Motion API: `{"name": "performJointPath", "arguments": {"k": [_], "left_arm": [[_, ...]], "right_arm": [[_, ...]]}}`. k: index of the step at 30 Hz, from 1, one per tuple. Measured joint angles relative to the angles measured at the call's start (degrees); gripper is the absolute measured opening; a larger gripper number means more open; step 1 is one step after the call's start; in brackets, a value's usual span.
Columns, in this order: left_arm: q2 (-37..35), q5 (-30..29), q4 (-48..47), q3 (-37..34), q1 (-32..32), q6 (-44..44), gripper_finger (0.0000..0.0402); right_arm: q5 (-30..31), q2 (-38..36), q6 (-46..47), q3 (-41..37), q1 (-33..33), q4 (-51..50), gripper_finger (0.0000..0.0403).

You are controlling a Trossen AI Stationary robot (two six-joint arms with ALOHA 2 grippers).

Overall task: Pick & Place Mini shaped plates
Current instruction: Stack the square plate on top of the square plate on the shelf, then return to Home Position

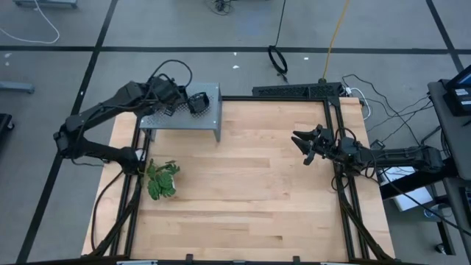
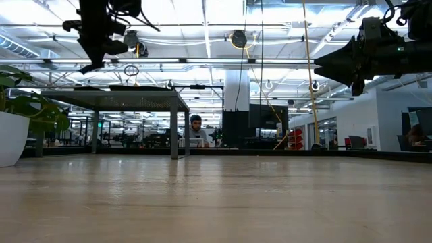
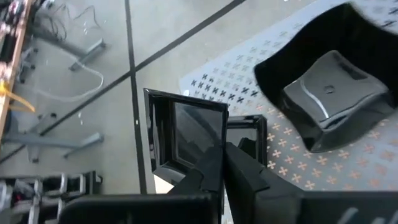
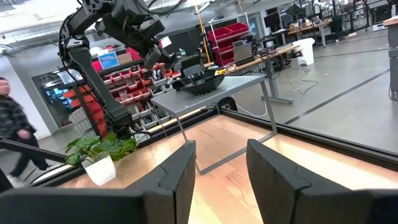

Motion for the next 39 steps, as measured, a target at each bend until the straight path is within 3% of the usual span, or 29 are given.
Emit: {"name": "performJointPath", "arguments": {"k": [23, 39], "left_arm": [[0.0, 0.2, 8.0, -11.4, 1.1, -11.2, 0.0009], [-2.8, 0.1, 14.7, -11.4, 0.6, -5.4, 0.0148]], "right_arm": [[0.0, 0.0, 0.0, 0.0, 0.0, 0.0, 0.013], [0.0, 0.0, 0.0, 0.0, 0.0, 0.0, 0.013]]}}
